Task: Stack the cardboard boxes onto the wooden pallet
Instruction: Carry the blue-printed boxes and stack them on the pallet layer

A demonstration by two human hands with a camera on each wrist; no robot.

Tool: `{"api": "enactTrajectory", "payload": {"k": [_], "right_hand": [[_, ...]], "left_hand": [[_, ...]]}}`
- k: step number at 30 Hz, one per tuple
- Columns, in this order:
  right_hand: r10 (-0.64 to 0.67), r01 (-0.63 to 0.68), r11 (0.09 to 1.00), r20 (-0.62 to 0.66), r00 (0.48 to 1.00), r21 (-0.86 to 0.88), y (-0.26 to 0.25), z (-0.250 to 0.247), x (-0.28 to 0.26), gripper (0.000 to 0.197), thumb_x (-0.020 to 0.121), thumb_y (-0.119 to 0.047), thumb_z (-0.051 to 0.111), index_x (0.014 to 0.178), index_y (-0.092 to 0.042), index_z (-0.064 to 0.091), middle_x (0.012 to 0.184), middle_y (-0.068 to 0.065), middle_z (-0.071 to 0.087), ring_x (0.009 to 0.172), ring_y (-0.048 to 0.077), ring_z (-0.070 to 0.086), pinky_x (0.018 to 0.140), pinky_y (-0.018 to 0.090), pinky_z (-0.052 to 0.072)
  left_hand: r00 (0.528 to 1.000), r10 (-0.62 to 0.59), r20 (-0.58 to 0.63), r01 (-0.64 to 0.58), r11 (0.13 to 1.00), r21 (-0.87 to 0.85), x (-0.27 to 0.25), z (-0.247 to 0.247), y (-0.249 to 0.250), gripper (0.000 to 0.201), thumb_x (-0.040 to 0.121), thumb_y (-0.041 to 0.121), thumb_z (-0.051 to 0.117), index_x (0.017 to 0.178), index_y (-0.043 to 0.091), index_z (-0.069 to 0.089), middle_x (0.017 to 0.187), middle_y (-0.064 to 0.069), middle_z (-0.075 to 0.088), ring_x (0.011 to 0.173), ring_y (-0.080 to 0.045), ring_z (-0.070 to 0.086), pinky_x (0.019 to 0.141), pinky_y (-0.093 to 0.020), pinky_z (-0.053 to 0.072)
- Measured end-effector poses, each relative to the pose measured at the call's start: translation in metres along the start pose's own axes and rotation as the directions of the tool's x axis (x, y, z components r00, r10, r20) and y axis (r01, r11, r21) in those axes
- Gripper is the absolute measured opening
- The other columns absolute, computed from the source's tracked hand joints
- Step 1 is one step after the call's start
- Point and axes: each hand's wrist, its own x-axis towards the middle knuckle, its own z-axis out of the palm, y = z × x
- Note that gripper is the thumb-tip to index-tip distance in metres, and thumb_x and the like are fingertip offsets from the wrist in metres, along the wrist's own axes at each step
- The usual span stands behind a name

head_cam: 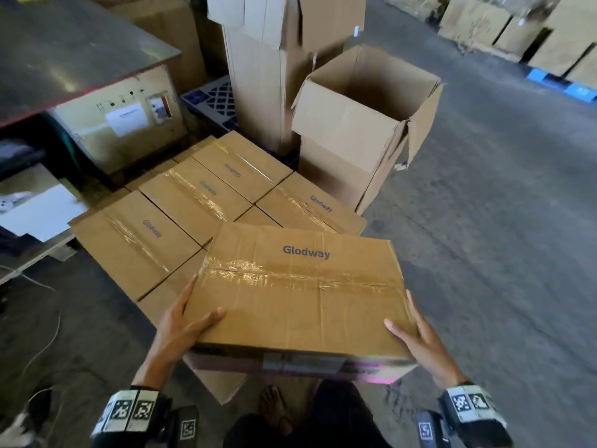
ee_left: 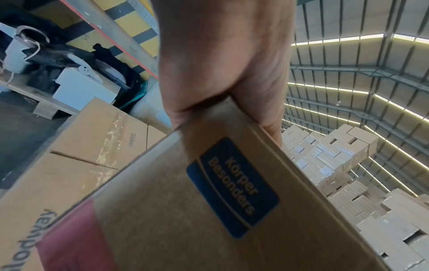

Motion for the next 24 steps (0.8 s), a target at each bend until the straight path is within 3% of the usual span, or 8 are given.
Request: {"api": "enactTrajectory", "payload": {"k": [3, 7, 10, 13, 16, 18, 20, 24], "right_hand": [[0.027, -0.027, 1.000, 0.010, 1.000, -0.015, -0.022, 0.001, 0.041, 0.095, 0.080, -0.052, 0.075, 0.155, -0.052, 0.015, 0.154, -0.017, 0.040, 0.133, 0.010, 0.049, 0.108, 0.034, 0.041], [0.026, -0.025, 0.999, 0.026, 0.999, -0.019, -0.046, 0.004, 0.108, 0.111, 0.063, -0.073, 0.079, 0.153, -0.056, 0.016, 0.154, -0.017, 0.041, 0.133, 0.008, 0.050, 0.111, 0.038, 0.043], [0.024, -0.024, 1.000, 0.010, 1.000, -0.005, -0.069, 0.009, 0.162, 0.114, 0.061, -0.072, 0.079, 0.155, -0.053, 0.015, 0.152, -0.014, 0.044, 0.128, 0.008, 0.053, 0.103, 0.033, 0.047], [-0.012, 0.012, 1.000, -0.005, 1.000, -0.028, -0.095, 0.018, 0.221, 0.106, 0.070, -0.071, 0.075, 0.153, -0.055, 0.012, 0.154, -0.014, 0.041, 0.133, 0.011, 0.048, 0.109, 0.038, 0.042], [-0.020, 0.018, 1.000, -0.084, 0.996, -0.023, -0.123, 0.035, 0.281, 0.108, 0.069, -0.075, 0.072, 0.153, -0.054, 0.009, 0.154, -0.019, 0.032, 0.135, 0.008, 0.041, 0.113, 0.038, 0.036], [-0.033, 0.031, 0.999, -0.116, 0.993, -0.021, -0.136, 0.055, 0.321, 0.103, 0.076, -0.072, 0.068, 0.153, -0.056, 0.001, 0.157, -0.021, 0.026, 0.138, 0.009, 0.036, 0.118, 0.043, 0.031], [-0.070, 0.068, 0.998, -0.140, 0.988, -0.019, -0.142, 0.077, 0.363, 0.100, 0.071, -0.083, 0.062, 0.142, -0.070, -0.007, 0.161, -0.016, 0.023, 0.143, 0.017, 0.034, 0.119, 0.048, 0.029], [-0.085, 0.092, 0.994, -0.098, 0.992, 0.065, -0.142, 0.124, 0.441, 0.110, 0.052, -0.096, 0.058, 0.129, -0.071, -0.017, 0.162, -0.012, 0.019, 0.143, 0.009, 0.035, 0.119, 0.033, 0.027]], "left_hand": [[1.000, -0.008, -0.013, 0.008, 1.000, -0.001, 0.042, -0.006, 0.017, 0.112, 0.063, 0.069, 0.078, 0.155, 0.044, 0.017, 0.134, 0.001, 0.045, 0.112, -0.020, 0.051, 0.075, -0.023, 0.044], [0.998, -0.053, -0.026, 0.053, 0.999, -0.006, 0.107, -0.018, 0.041, 0.120, 0.052, 0.077, 0.075, 0.154, 0.046, 0.019, 0.139, -0.002, 0.047, 0.118, -0.026, 0.053, 0.094, -0.044, 0.051], [0.999, -0.037, -0.034, 0.037, 0.999, -0.003, 0.160, -0.023, 0.074, 0.110, 0.066, 0.068, 0.078, 0.156, 0.041, 0.020, 0.133, -0.001, 0.047, 0.113, -0.023, 0.052, 0.091, -0.038, 0.050], [0.999, -0.006, -0.054, 0.010, 0.998, 0.062, 0.232, -0.032, 0.114, 0.088, 0.083, 0.045, 0.073, 0.155, 0.036, 0.023, 0.129, -0.002, 0.047, 0.104, -0.017, 0.051, 0.076, -0.024, 0.046], [0.996, 0.031, -0.080, -0.017, 0.985, 0.171, 0.327, -0.052, 0.151, 0.082, 0.084, 0.049, 0.072, 0.153, 0.041, 0.028, 0.122, 0.000, 0.052, 0.102, -0.016, 0.054, 0.072, -0.023, 0.045], [0.995, 0.070, -0.065, -0.050, 0.961, 0.270, 0.396, -0.066, 0.172, 0.082, 0.083, 0.053, 0.072, 0.152, 0.044, 0.029, 0.125, -0.001, 0.055, 0.107, -0.019, 0.055, 0.083, -0.029, 0.047], [0.991, 0.110, -0.076, -0.078, 0.936, 0.344, 0.465, -0.077, 0.195, 0.083, 0.081, 0.051, 0.075, 0.152, 0.041, 0.033, 0.129, 0.000, 0.055, 0.119, -0.024, 0.054, 0.096, -0.031, 0.042], [0.972, 0.210, -0.106, -0.144, 0.885, 0.442, 0.583, -0.092, 0.232, 0.076, 0.081, 0.052, 0.075, 0.148, 0.043, 0.039, 0.139, -0.001, 0.056, 0.128, -0.024, 0.052, 0.108, -0.035, 0.039]]}}
